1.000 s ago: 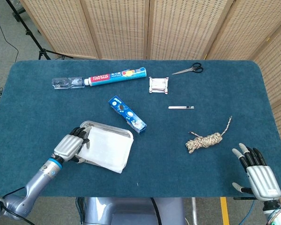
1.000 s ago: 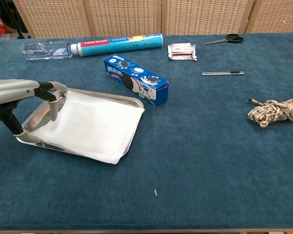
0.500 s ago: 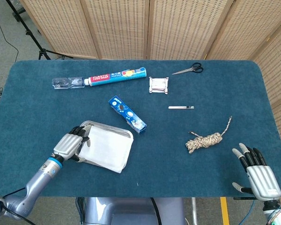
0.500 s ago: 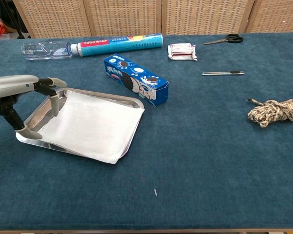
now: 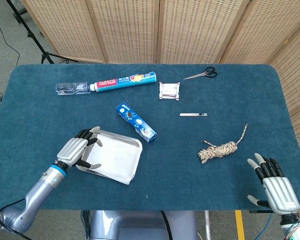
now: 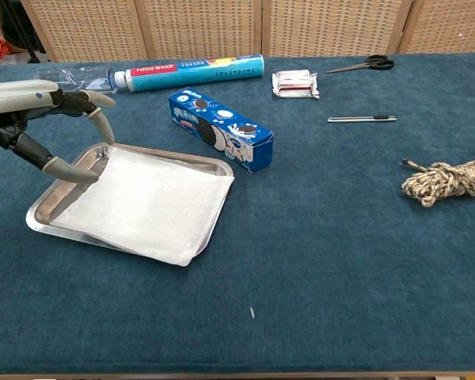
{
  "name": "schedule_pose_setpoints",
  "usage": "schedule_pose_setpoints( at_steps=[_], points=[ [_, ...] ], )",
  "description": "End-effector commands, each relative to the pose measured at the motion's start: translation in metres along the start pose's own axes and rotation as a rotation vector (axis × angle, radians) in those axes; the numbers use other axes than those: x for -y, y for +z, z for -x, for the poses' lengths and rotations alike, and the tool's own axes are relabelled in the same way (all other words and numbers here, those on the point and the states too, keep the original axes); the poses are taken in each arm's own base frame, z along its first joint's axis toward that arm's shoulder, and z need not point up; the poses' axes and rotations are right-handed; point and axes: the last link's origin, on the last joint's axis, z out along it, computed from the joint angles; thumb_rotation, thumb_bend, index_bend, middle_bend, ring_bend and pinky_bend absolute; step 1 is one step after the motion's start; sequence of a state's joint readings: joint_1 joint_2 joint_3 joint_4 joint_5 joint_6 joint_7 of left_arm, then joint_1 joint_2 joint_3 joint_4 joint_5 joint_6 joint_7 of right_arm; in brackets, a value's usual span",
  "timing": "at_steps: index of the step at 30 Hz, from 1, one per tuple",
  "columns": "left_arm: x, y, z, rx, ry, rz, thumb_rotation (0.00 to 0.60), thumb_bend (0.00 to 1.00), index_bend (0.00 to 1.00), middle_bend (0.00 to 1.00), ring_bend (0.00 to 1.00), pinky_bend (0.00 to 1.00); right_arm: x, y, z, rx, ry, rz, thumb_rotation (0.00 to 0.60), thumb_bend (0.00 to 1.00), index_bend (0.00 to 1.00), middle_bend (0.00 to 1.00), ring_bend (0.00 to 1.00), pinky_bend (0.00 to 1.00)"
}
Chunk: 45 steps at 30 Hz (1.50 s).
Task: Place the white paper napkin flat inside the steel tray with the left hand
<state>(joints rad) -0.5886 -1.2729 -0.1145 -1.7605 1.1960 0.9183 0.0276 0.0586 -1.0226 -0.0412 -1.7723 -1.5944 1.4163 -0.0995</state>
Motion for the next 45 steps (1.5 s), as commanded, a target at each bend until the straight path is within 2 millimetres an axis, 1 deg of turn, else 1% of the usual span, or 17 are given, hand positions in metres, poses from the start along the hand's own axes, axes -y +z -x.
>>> schedule_pose_setpoints(
  at_steps=[1,8,10,11,13,16,19,26,34,45],
  points=[
    [-0.005,0.001,0.004,0.037,-0.01,0.011,0.336,0.04,0.34,0.05,0.0,0.0,0.0,0.0,0.0,0.002,-0.001,-0.001,0.6,0.0,0.1,0.0,0.0,0.0],
    [-0.016,0.001,0.017,0.154,-0.017,0.01,0.32,0.12,0.32,0.04,0.0,0.0,0.001,-0.001,0.0,0.007,-0.001,-0.006,0.6,0.0,0.1,0.0,0.0,0.0],
    [-0.021,0.002,0.019,0.191,-0.031,0.009,0.294,0.14,0.3,0.02,0.0,0.0,0.001,-0.001,0.0,0.006,-0.001,-0.008,0.6,0.0,0.1,0.0,0.0,0.0],
    [-0.023,0.002,0.018,0.2,-0.038,0.008,0.274,0.15,0.3,0.02,0.0,0.0,0.001,-0.001,0.0,0.005,0.0,-0.008,0.6,0.0,0.1,0.0,0.0,0.0],
    [-0.026,0.004,0.017,0.219,-0.041,0.007,0.215,0.16,0.29,0.01,0.0,0.0,0.001,-0.001,-0.001,0.004,0.002,-0.007,0.6,0.0,0.1,0.0,0.0,0.0],
    [-0.033,0.006,0.015,0.257,-0.047,0.009,0.169,0.19,0.28,0.0,0.0,0.0,-0.001,-0.001,-0.001,0.002,0.005,-0.004,0.6,0.0,0.1,0.0,0.0,0.0],
    [-0.036,0.007,0.013,0.263,-0.029,0.011,0.163,0.2,0.28,0.0,0.0,0.0,-0.001,-0.001,-0.002,0.002,0.006,-0.005,0.6,0.0,0.1,0.0,0.0,0.0],
    [-0.042,0.008,0.017,0.304,-0.007,0.014,0.163,0.21,0.28,0.0,0.0,0.0,-0.001,-0.001,-0.002,0.004,0.007,-0.004,0.6,0.0,0.1,0.0,0.0,0.0],
    [-0.044,0.01,0.031,0.359,0.043,-0.008,0.163,0.21,0.28,0.0,0.0,0.0,-0.002,-0.001,-0.003,0.001,0.011,0.0,0.6,0.0,0.1,0.0,0.0,0.0],
    [-0.048,0.012,0.045,0.368,0.079,-0.054,0.164,0.2,0.27,0.0,0.0,0.0,-0.003,-0.002,-0.004,-0.004,0.016,0.0,0.6,0.0,0.1,0.0,0.0,0.0]
  ],
)
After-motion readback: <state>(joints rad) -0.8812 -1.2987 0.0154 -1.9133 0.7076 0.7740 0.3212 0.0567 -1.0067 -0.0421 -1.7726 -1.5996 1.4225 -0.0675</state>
